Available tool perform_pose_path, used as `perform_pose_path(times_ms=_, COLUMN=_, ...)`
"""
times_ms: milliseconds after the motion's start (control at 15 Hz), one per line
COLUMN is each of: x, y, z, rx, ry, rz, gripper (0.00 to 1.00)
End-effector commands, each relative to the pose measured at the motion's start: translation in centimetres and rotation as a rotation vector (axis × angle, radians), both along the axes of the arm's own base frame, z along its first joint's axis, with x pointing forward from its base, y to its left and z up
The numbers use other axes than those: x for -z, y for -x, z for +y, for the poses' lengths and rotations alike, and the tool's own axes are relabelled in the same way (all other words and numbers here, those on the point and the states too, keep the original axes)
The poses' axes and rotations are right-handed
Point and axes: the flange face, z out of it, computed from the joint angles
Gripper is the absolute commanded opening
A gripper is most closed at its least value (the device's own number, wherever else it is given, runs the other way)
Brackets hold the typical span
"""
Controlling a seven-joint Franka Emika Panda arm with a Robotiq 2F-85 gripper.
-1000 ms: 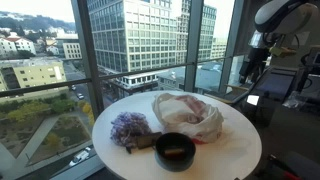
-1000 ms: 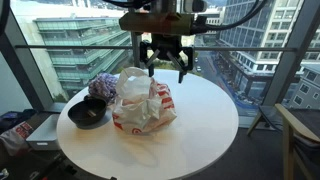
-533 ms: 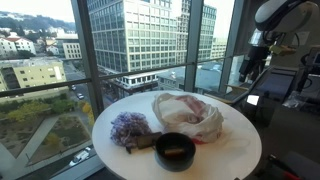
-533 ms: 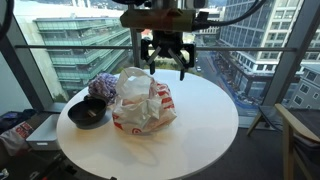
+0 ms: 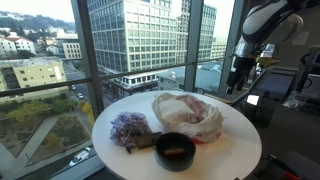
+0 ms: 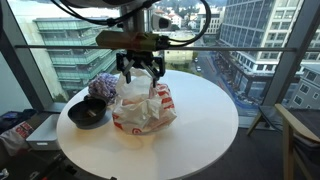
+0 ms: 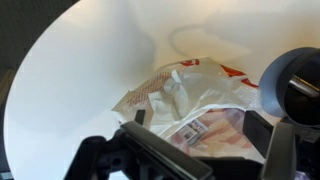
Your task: Put the items, which are on the table, in the plastic
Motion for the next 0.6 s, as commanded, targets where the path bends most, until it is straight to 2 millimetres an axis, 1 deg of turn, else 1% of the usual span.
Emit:
perform_pose_path(times_ms=0, x=1.8, y=-0.4, z=6.3, rx=-0.108, ry=0.031, rz=-0.05, gripper=1.0)
perform_pose_path(times_ms=133, x=3.0, y=-0.7, z=10.1, rx=-0.187, ry=0.056, rz=-0.052, gripper=1.0)
perform_pose_path(times_ms=400, x=5.2, y=0.0, z=17.6, rx=-0.353, ry=0.093, rz=-0.021, gripper=1.0)
perform_pose_path(times_ms=533, x=6.9, y=0.3, z=20.1, rx=-0.378, ry=0.099, rz=-0.011, gripper=1.0)
